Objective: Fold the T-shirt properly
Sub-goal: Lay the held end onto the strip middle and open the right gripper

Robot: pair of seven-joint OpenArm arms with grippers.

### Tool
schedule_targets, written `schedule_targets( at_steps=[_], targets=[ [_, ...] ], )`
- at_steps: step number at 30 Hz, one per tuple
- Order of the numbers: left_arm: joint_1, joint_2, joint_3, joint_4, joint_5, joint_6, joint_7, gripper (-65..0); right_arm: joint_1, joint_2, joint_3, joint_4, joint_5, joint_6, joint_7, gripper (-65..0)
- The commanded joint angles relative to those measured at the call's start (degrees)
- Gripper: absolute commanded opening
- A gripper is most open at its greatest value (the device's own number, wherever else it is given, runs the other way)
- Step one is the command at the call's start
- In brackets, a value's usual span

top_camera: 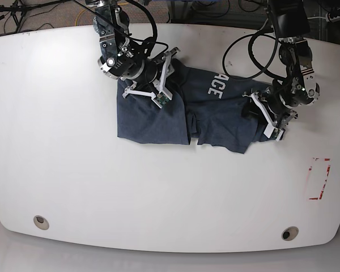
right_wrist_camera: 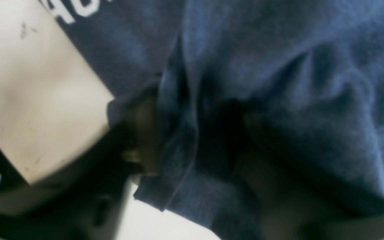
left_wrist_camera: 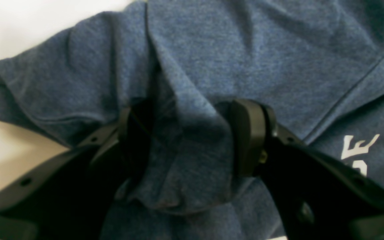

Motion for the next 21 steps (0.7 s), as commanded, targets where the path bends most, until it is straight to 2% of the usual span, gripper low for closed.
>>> schedule_targets(
  at_steps=[1, 5, 7, 13, 21],
  targets=[
    [1.0, 0.1, 0.4, -1.0, 3.1, 0.2, 5.8, -31.4, 0.6, -0.2, 0.1, 1.1, 0.5, 0.0, 1.5, -53.9],
    [1.0, 0.1, 0.4, -1.0, 3.1, 0.2, 5.8, -31.4, 0.7, -0.2, 0.2, 1.9, 0.3, -0.1, 1.5, -63.4],
    [1.0, 0.1, 0.4, -1.0, 3.1, 0.2, 5.8, -31.4, 0.7, -0.2, 0.2, 2.0, 0.4, -0.1, 1.5, -65.0],
    [1.1, 0.1, 0.4, -1.0, 3.1, 0.2, 5.8, -31.4, 0.4, -0.6, 0.1, 6.3, 0.8, -0.1, 1.3, -65.0],
    [1.1, 0.1, 0.4, -1.0, 3.1, 0.2, 5.8, -31.4, 1.9, -5.5, 0.3, 8.3, 0.5, -0.1, -2.9, -65.0]
  ],
)
